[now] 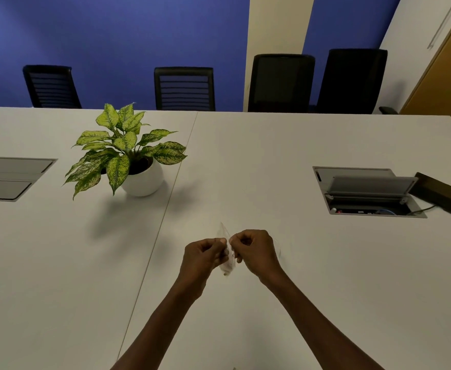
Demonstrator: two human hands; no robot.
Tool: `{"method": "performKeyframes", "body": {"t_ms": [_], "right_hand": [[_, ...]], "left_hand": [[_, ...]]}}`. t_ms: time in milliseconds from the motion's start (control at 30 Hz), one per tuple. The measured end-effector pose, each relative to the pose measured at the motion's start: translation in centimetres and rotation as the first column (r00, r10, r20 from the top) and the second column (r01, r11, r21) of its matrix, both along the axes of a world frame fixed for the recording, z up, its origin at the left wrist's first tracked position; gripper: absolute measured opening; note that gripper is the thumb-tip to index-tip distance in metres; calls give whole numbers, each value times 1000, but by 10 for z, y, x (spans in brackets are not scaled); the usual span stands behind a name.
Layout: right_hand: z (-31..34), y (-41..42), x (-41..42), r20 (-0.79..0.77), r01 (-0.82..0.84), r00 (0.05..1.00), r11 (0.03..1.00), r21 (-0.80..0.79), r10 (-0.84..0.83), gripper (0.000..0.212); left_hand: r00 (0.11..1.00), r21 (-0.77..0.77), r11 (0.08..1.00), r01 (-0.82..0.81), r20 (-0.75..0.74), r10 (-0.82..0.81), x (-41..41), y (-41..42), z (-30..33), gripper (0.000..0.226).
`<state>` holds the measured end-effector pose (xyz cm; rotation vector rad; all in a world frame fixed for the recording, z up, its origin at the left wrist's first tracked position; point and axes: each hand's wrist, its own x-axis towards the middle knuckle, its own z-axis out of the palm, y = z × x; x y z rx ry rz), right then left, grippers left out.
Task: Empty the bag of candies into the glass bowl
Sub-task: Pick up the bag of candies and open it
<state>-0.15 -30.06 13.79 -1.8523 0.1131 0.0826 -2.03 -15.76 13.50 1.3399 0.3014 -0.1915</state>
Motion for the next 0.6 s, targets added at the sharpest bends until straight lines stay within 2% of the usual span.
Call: {"method": "performKeyframes", "body": {"t_ms": [133, 367, 500, 600], "right_hand": [[1, -5, 4, 86, 51, 996, 981, -185, -35, 16], [3, -18, 14, 147, 103, 988, 920, -378, -50, 12], [6, -26, 23, 195, 130, 980, 877, -463, -43, 10], [4, -26, 27, 273, 95, 960, 848, -521, 60, 6]], "left_hand": [[995, 296, 951, -89, 67, 72, 8, -1, 2, 11], [984, 600, 782, -170, 151, 98, 18, -1, 3, 9], [981, 672, 719, -177, 179, 74, 29, 2, 6, 12], [985, 686, 713, -149, 163, 48, 38, -1, 8, 14]]}}
